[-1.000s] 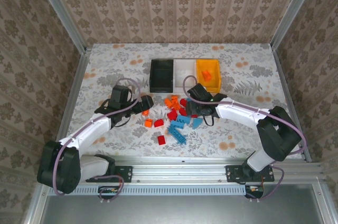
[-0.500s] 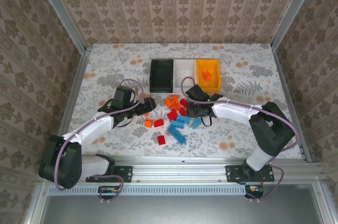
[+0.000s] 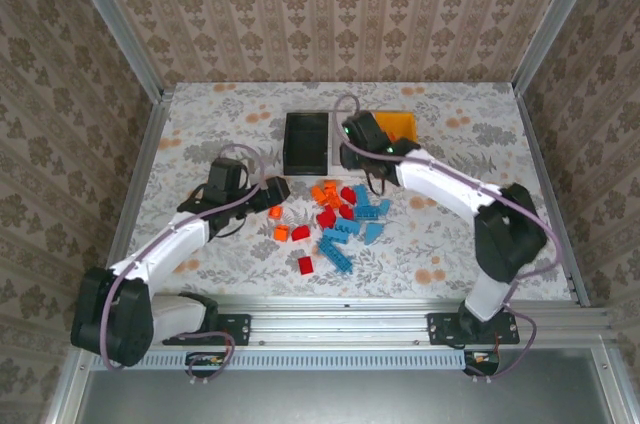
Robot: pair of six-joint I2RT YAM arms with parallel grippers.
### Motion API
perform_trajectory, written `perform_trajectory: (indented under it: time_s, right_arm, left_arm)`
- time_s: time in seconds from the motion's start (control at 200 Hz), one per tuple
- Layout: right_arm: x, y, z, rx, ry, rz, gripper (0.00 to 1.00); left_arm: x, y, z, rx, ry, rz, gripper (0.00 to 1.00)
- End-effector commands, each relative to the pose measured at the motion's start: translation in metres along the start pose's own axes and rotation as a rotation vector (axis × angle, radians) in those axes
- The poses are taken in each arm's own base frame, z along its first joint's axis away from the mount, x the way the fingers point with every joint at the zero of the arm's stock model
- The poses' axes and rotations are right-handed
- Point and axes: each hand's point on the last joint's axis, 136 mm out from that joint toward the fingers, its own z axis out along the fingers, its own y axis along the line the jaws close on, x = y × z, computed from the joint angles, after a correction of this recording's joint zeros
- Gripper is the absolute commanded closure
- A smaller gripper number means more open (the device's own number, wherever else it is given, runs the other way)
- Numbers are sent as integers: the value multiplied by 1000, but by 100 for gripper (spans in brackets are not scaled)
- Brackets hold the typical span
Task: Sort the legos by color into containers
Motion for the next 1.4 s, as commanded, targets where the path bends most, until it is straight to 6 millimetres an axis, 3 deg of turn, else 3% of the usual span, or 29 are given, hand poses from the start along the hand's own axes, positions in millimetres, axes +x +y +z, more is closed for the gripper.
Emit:
perform_trajectory:
  time_s: [0.0, 0.175, 0.33, 0.43, 0.595, 0.715, 0.79, 0.855, 0.87, 0.92, 1.02, 1.15, 1.275, 1.395]
  right_arm:
    - [1, -21, 49, 139, 72, -97, 67]
    - [-19, -22, 88, 157, 90, -97, 67]
    - [-23, -20, 104, 162, 121, -116, 66]
    - [-23, -19, 107, 163, 133, -123, 59]
    - [-35, -12, 88, 137, 100, -123, 49]
    - [-50, -7, 52, 123, 33, -110, 48]
    - [-44, -8, 27, 120, -4, -82, 46]
    - [-23, -12, 7, 120, -8, -51, 40]
    - [-6, -15, 6, 129, 13, -52, 38]
    - [16, -15, -7, 122, 22, -47, 37]
    - [86, 5, -33, 37, 98, -167, 35]
    - [158, 33, -63, -84, 217, -346, 31]
    - [204, 55, -79, -189, 307, -441, 26]
    - [231, 61, -70, -185, 368, -510, 24]
  left_arm:
    - [-24, 1, -18, 4, -72, -19, 0]
    - [-21, 1, -21, 7, -55, -24, 0]
    - [-17, 2, -19, 14, -44, -31, 0]
    - [-16, 1, -17, 25, -34, -36, 0]
    - [-17, -10, -17, 57, -21, -10, 0]
    - [-16, -21, -16, 74, -9, 14, 0]
    - [-11, -28, -13, 87, 1, 38, 0]
    - [-4, -36, -8, 103, 13, 63, 0]
    - [0, -38, -6, 111, 19, 72, 0]
    - [8, -42, -1, 120, 34, 92, 0]
    - [22, -44, 6, 124, 54, 119, 0]
    - [27, -35, 11, 117, 42, 102, 0]
    - [37, -37, 16, 165, 66, 85, 0]
    - [43, -28, 21, 149, 70, 57, 0]
